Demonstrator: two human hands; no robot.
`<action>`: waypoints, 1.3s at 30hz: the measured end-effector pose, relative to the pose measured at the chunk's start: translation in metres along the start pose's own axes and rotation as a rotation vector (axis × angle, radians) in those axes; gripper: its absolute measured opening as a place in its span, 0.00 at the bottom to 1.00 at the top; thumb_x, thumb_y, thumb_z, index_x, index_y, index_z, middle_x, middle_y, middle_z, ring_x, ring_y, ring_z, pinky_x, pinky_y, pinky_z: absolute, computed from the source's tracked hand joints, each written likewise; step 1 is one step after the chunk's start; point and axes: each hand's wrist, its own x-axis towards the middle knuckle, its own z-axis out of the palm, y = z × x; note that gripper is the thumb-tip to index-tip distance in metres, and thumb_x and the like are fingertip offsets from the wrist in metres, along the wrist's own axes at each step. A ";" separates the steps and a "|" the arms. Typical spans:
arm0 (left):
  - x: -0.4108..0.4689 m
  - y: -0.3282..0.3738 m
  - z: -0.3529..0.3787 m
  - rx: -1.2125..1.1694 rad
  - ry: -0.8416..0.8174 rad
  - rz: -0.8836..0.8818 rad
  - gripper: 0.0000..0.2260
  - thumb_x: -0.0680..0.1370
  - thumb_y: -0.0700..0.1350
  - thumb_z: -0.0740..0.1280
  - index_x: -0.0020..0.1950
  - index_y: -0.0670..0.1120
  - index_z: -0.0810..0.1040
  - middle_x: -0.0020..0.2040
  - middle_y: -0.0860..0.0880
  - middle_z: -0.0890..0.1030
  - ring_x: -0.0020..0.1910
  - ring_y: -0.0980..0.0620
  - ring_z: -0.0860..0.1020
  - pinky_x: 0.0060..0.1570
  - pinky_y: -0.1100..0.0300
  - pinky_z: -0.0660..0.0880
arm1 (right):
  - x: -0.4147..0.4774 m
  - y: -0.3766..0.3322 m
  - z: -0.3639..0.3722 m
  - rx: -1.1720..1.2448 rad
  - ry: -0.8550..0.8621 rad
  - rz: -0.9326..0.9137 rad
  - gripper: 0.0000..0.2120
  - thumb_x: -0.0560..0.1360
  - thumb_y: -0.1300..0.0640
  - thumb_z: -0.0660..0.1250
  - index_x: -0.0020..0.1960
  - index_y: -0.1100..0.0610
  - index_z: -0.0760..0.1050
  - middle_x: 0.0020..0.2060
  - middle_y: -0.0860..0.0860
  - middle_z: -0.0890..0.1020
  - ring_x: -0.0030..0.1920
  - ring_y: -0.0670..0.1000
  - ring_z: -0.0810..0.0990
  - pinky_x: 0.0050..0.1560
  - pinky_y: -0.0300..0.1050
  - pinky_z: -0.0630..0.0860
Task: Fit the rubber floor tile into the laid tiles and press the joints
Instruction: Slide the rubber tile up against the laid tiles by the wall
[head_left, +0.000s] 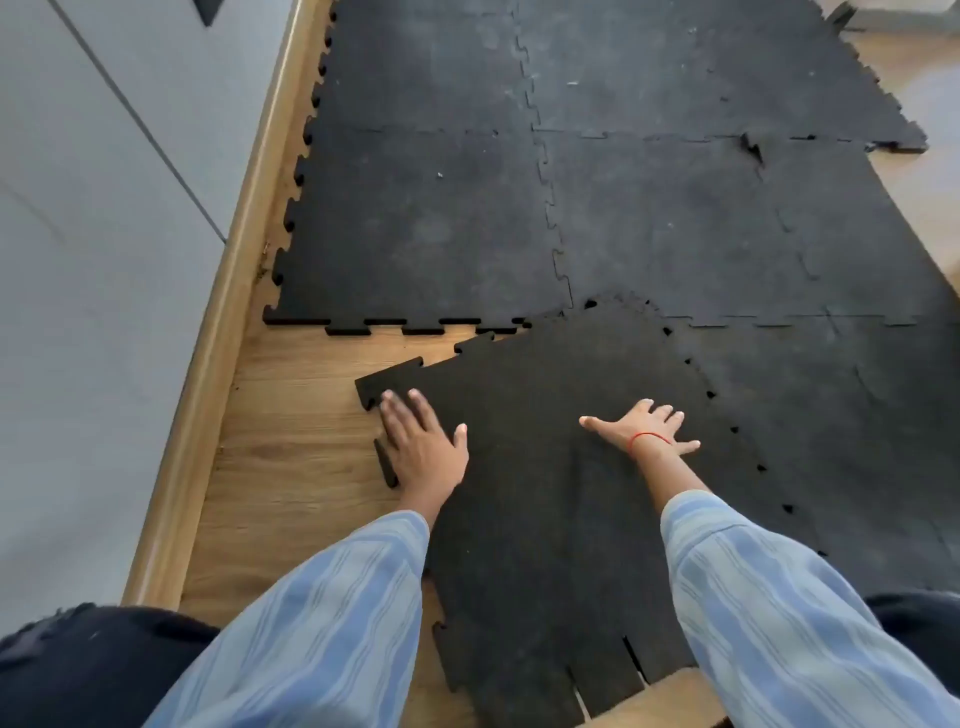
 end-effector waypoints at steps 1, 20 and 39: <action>-0.002 0.000 0.003 -0.077 -0.068 -0.149 0.40 0.80 0.63 0.53 0.79 0.42 0.36 0.77 0.35 0.34 0.78 0.37 0.38 0.76 0.42 0.45 | 0.002 0.006 -0.003 -0.016 0.003 0.023 0.57 0.64 0.27 0.65 0.78 0.58 0.45 0.78 0.58 0.47 0.78 0.56 0.41 0.72 0.67 0.45; -0.033 0.032 0.030 -0.353 -0.138 -0.639 0.53 0.73 0.64 0.68 0.78 0.39 0.34 0.78 0.32 0.48 0.77 0.34 0.51 0.75 0.43 0.52 | 0.058 0.060 -0.024 -0.030 0.142 -0.028 0.73 0.50 0.20 0.65 0.76 0.67 0.46 0.75 0.62 0.56 0.75 0.61 0.55 0.75 0.57 0.53; -0.026 0.001 -0.008 -0.794 0.025 -0.755 0.31 0.70 0.56 0.73 0.65 0.38 0.72 0.63 0.39 0.73 0.59 0.42 0.73 0.54 0.51 0.74 | 0.055 0.059 -0.042 0.166 0.080 0.051 0.59 0.53 0.29 0.75 0.71 0.64 0.61 0.70 0.63 0.63 0.71 0.62 0.60 0.64 0.55 0.71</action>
